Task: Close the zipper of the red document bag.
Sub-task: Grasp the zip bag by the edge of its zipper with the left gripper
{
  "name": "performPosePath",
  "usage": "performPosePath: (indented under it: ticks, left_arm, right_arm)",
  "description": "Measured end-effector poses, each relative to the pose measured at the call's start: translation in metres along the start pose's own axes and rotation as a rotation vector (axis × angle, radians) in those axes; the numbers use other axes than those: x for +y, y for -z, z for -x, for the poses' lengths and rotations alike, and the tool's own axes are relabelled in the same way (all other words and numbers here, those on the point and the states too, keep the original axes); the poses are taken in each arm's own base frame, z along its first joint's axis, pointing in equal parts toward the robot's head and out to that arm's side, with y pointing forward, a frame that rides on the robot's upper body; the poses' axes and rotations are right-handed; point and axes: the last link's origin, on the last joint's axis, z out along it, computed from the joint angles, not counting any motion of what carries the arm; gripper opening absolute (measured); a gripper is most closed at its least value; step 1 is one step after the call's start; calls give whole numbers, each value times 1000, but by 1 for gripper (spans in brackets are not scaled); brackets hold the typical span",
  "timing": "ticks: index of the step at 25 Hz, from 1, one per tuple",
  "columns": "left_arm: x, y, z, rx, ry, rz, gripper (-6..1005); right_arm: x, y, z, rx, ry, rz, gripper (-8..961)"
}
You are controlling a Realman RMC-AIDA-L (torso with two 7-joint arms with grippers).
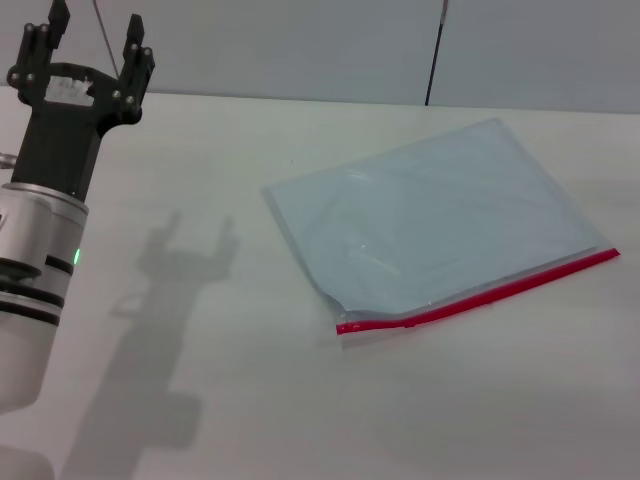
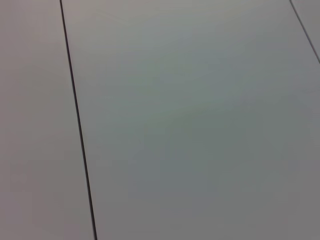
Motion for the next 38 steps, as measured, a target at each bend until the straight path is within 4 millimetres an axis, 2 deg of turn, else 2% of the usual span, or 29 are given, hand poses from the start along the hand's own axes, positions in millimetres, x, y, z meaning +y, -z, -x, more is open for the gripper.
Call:
performPosePath:
  ticks: [14, 19, 25, 31, 36, 38]
  left_arm:
    - [4, -2, 2, -17, 33, 25, 710]
    - [24, -16, 8, -130, 88, 189, 709]
    - [50, -34, -4, -321, 72, 434, 707]
    - [85, -49, -28, -524, -88, 688, 701]
    - [106, -47, -38, -639, -259, 826, 697]
    - [112, -44, -38, -688, -408, 865, 695]
  right_arm:
    - [0, 0, 0, 0, 0, 0, 893]
    - [0, 1, 0, 2, 0, -2, 892]
    - [-2, 2, -1, 6, 4, -6, 891]
    - [-2, 2, -1, 6, 4, -7, 891]
    - [-2, 2, -1, 6, 3, -8, 890]
    - [-2, 1, -1, 10, 3, -8, 890]
